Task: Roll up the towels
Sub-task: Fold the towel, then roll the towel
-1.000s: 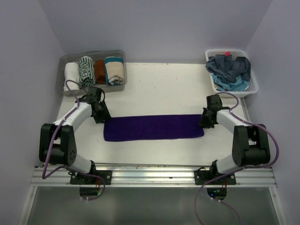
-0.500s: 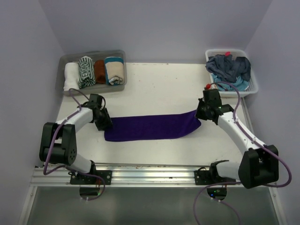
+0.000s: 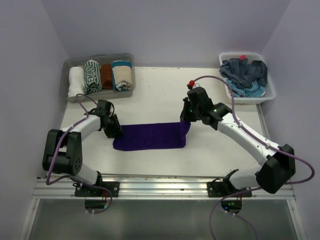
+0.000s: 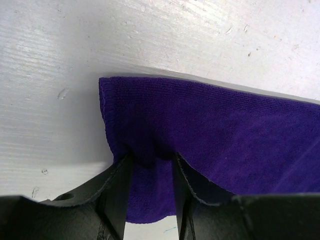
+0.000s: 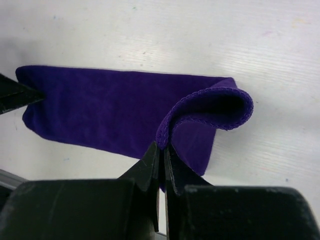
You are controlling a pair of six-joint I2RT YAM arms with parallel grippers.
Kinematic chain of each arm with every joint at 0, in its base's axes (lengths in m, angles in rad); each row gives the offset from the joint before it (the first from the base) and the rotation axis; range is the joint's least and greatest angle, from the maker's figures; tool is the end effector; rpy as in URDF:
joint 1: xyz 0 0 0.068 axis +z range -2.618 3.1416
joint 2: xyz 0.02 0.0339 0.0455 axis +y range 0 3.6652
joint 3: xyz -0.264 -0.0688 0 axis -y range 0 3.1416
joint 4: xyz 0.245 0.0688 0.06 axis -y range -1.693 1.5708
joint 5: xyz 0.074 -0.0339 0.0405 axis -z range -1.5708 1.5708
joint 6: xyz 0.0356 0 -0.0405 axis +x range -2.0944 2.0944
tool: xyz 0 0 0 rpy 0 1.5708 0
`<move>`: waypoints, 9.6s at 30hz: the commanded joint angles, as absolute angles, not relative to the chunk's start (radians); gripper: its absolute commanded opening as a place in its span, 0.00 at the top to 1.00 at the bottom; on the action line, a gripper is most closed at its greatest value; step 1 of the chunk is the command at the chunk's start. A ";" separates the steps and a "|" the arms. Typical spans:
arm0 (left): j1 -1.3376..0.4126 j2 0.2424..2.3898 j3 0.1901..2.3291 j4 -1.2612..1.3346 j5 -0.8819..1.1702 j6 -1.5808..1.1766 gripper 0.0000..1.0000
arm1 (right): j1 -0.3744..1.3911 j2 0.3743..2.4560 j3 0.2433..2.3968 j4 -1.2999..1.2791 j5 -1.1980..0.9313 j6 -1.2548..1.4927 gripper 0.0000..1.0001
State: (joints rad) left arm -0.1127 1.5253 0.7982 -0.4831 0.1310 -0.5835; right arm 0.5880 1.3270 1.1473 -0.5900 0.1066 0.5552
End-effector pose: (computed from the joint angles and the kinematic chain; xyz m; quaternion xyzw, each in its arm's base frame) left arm 0.2672 -0.0349 0.1569 -0.2175 0.9573 -0.1216 0.1462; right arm 0.2406 0.1558 0.3088 0.0057 0.9198 0.1694 0.3540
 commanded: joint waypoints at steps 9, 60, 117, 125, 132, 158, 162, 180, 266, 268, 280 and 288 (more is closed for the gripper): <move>-0.123 1.543 0.825 -0.497 0.112 -0.571 0.59 | 0.896 1.664 1.455 -0.557 0.138 0.604 1.00; -0.035 1.451 0.767 -0.566 0.025 -0.603 0.61 | 1.091 2.361 2.117 -0.586 0.003 0.601 1.00; -0.167 1.394 0.899 -0.675 -0.065 -0.583 0.62 | 0.756 1.924 1.407 -0.449 0.155 0.476 0.80; -0.167 1.489 0.828 -0.627 -0.035 -0.581 0.51 | 0.772 1.942 1.401 -0.454 0.141 0.463 0.79; -0.166 1.526 0.836 -0.624 -0.070 -0.591 0.71 | 0.772 1.977 1.387 -0.451 0.146 0.459 0.79; -0.175 1.710 0.988 -0.615 -0.143 -0.575 0.85 | 0.795 1.941 1.240 -0.416 0.144 0.472 0.80; -0.235 1.785 1.097 -0.620 -0.126 -0.560 0.85 | 0.810 1.823 1.088 -0.396 0.133 0.537 0.80; -0.505 2.280 1.997 -0.796 -0.129 -0.402 0.57 | 1.077 1.385 0.865 -0.598 0.391 0.787 0.75; -0.532 1.483 0.678 -0.327 0.336 -0.664 0.51 | 1.025 1.609 0.838 -0.262 0.244 0.336 0.67; -0.534 1.499 0.672 -0.325 0.318 -0.667 0.55 | 1.023 1.615 0.836 -0.252 0.242 0.339 0.71; -0.534 1.482 0.721 -0.363 0.305 -0.683 1.00 | 1.016 1.577 0.844 -0.282 0.284 0.351 1.00; -0.531 1.480 0.837 -0.462 0.278 -0.686 1.00 | 1.008 1.508 0.867 -0.339 0.307 0.338 1.00</move>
State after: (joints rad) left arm -0.5278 1.4975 0.7670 -0.4202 0.3061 -0.6807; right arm 1.0187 1.5681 0.8448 -0.2974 0.2604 0.3397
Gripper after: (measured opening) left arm 0.015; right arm 0.077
